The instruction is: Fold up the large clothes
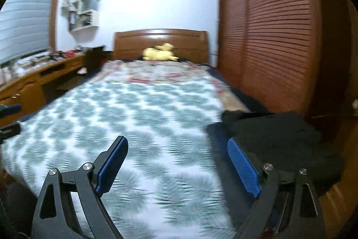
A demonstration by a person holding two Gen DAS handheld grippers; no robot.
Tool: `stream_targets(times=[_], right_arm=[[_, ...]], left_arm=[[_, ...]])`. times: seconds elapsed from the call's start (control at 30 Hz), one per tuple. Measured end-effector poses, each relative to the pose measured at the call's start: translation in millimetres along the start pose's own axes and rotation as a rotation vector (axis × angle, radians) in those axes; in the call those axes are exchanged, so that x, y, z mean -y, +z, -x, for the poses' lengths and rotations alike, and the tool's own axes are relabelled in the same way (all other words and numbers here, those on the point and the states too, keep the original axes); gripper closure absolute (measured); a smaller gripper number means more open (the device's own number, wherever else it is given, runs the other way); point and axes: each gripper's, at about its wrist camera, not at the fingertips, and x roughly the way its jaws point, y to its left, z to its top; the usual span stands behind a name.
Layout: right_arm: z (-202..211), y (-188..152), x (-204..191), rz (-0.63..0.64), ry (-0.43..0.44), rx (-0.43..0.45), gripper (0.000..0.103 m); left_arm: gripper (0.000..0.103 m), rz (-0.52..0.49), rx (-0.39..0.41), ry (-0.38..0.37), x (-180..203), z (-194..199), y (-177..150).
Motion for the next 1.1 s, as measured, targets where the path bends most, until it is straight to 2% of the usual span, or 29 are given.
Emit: stream_targets(times=[0.1,0.37,0.47,0.6,0.77,1.1], right_arm=[[-1.0,-9.8,-23.1,-0.006,0.066,0.003,0.012],[-13.5,-42.4,-57.1,-0.004,0.159,-0.040,0.012],[-39.7,-37.3,-55.0,0.002,0.188,-0.053,0.012],[-35.2,-36.1,-68.0,0.016,0.211,-0.047,0.012],[-33.3,-42.2,-81.3,0.022,0.236,-0.020,0.012],[-25.7,-52.4,-81.8,-0.002,0.259,0.078,0.012]], left_arm=[[0.001,0.023,-0.005,0.042,-15.6,5.9,-16.0],[0.001,0.079,-0.028,0.160,-49.7,35.2,-60.9],[0.001,0.106,-0.029,0.184,-57.6,44.7,-71.2],[0.001,0.141,-0.023,0.211,-66.2,60.1,-85.2],[0.001,0.177,-0.003,0.227,-73.7,80.6,-89.3],[0.001,0.166,0.105,0.270,-70.2,124.9,-80.0]])
